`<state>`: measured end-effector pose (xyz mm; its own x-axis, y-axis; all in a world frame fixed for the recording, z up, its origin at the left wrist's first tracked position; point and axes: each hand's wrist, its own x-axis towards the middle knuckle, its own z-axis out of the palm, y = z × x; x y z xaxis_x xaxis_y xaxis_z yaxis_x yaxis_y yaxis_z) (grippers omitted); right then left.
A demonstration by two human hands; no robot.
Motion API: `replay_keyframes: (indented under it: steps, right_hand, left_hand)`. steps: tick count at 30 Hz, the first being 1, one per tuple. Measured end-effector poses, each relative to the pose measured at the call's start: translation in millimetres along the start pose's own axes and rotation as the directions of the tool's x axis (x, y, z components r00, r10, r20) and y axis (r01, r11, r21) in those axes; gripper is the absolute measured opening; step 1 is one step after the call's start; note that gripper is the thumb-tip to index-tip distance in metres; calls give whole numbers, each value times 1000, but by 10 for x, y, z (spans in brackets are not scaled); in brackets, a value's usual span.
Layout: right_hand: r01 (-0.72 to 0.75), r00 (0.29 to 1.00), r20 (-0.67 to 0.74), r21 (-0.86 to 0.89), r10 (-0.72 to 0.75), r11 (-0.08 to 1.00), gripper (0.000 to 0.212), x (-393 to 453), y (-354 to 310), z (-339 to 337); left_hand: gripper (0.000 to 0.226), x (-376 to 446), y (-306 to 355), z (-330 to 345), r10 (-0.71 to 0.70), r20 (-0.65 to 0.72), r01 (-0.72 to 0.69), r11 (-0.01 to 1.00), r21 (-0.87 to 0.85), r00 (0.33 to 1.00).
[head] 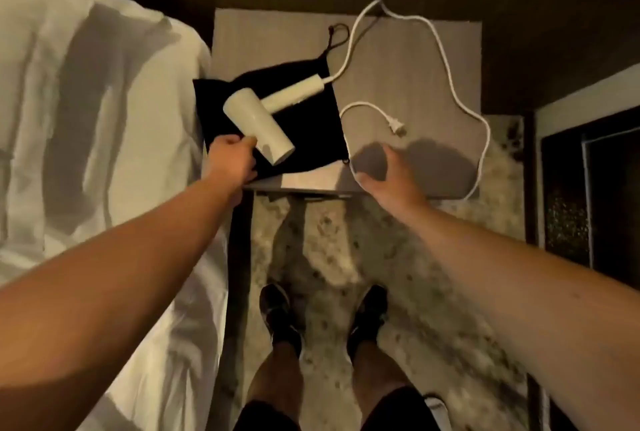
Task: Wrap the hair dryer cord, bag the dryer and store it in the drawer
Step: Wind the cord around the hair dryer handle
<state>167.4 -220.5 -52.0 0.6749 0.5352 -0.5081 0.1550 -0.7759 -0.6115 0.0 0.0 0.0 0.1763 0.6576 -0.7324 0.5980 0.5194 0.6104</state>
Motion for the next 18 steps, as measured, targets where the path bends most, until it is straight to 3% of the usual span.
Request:
replay_keyframes:
  steps: [3,5,7,10,15,18]
  right_hand:
    - [141,989,-27,-88,-144,986,93,494,21,205]
    - [191,978,-30,-265,-206,945,97,699,99,344]
    - [206,959,-67,-507,-276,837,97,760,293,511]
    - [187,916,-157,-648,-370,738,91,839,385,660]
    - [173,897,-195,-669,-397,722,87,846,423,718]
    - [176,909,-172,-666,-379,725,86,828,388,689]
  left_hand:
    - [67,450,65,240,52,-174,-59,998,-36,983]
    - [83,633,60,381,58,-238,-80,993,-84,969]
    - [93,757,-12,472,32,-268,-66,991,-118,963]
    - [90,945,-55,518,-27,-202,-21,973,-230,979]
    - [77,1045,-80,623,-18,-263,-41,975,-217,965]
    - [70,1046,2,586,-48,-219,-9,968,-252,974]
